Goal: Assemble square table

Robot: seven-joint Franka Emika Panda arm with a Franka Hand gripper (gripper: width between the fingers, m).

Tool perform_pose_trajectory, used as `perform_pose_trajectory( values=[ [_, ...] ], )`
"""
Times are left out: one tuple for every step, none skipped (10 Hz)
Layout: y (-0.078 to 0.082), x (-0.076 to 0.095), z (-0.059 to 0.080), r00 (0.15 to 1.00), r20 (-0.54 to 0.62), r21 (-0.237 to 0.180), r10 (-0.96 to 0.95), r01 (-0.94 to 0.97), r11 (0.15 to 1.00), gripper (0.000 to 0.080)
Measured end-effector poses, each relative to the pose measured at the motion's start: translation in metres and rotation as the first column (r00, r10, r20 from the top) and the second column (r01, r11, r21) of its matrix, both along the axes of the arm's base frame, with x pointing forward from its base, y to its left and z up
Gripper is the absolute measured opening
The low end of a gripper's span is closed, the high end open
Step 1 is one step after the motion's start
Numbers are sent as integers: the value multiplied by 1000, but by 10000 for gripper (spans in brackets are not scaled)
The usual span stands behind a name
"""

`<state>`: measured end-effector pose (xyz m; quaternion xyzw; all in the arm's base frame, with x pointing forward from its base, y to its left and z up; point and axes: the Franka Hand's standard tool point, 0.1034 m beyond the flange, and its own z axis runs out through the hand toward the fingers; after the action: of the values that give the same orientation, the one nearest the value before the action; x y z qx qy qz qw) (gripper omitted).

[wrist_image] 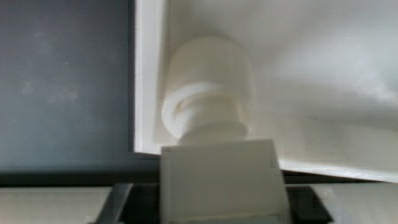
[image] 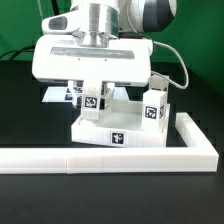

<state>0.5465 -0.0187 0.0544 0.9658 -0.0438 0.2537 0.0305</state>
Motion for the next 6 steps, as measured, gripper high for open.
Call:
perform_pose_trajectory(
  values=[
    [0,0,0,1000,-5,3,2,-2,1000,290],
    [-1,0,0,1000,-8,5,1,-1,1000,290],
    [-2,0,-1,1000,-10,5,9,-9,1000,290],
    [-2,0,-1,1000,-17,9,11,-11,1000,290],
    [-2,1,0,1000,-27,16,12,-12,1000,290],
    [-2,2,0,1000,-28,17,12,-12,1000,290]
  ],
)
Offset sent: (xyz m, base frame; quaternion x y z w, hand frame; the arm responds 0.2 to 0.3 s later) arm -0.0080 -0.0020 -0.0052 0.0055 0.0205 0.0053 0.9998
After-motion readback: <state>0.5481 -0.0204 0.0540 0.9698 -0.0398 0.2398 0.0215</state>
